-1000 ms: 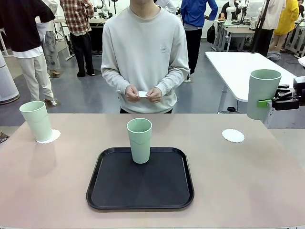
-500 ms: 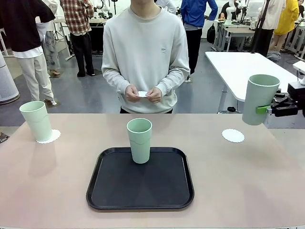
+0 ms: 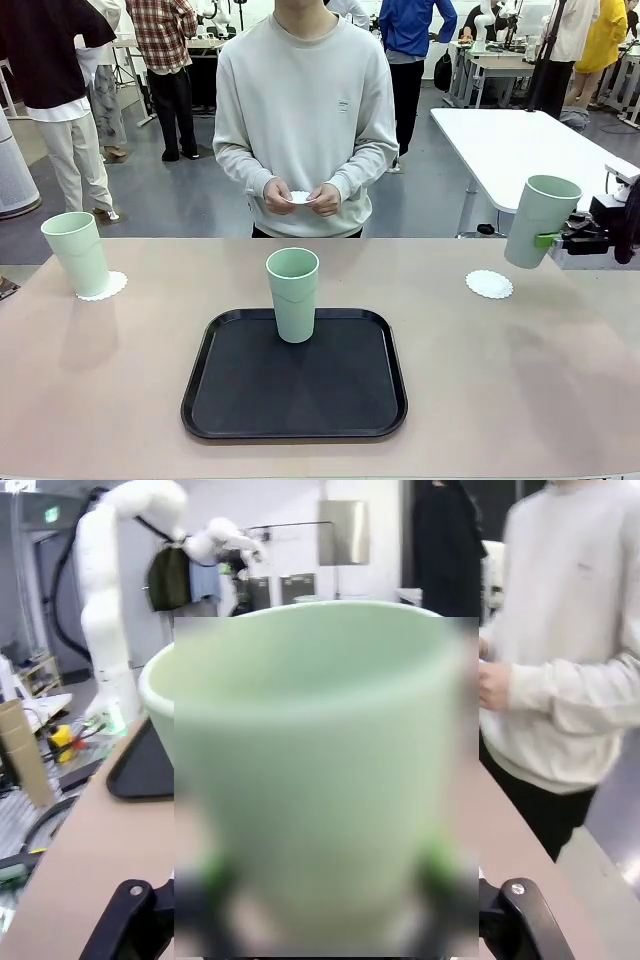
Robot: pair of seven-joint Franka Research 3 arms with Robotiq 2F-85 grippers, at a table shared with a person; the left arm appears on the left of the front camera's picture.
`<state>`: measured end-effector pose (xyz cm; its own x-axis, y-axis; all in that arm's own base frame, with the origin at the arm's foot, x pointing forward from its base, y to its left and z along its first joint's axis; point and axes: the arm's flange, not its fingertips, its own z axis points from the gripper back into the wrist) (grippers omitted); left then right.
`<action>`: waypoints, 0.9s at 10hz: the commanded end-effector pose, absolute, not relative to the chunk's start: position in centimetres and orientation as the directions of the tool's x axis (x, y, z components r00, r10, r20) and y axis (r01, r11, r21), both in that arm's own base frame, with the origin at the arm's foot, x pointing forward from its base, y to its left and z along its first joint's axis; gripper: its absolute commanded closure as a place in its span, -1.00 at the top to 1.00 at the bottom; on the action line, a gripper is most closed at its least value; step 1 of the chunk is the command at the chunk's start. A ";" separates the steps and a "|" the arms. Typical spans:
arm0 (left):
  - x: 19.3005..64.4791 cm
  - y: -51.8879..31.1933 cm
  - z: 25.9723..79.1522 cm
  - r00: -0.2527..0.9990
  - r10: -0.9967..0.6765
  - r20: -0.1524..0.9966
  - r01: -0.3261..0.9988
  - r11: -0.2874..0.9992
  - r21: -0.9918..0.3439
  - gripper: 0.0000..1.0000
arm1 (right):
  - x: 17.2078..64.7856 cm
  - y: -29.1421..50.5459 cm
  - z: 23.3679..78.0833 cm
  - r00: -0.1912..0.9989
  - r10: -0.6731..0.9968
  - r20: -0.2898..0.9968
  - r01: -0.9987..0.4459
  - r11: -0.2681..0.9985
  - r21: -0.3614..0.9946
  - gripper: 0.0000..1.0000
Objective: Place coasters on the table and set cups on them.
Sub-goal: Take one Reusable plastic cup from the Flat Tray and place it on a coaster set by the human.
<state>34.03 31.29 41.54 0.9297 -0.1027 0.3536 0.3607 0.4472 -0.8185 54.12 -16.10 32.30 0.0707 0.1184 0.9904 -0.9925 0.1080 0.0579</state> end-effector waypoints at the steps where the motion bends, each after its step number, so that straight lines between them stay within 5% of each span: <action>1: 33.9 31.3 41.7 0.928 -0.103 0.359 0.365 0.448 -0.816 1.00 | 55.8 -16.4 32.1 0.129 0.108 0.986 -0.980 0.164 0.110 0.71; 9: 33.9 31.3 41.7 0.928 -0.103 0.359 0.365 0.448 -0.816 1.00 | 57.6 -14.3 27.4 0.247 0.145 0.958 -0.961 0.165 0.223 0.71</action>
<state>34.03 31.28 41.54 0.9297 -0.1028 0.3536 0.3607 0.4471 -0.8185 56.55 -14.44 27.15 0.2330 0.1265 0.9642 -0.9628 0.1698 0.2104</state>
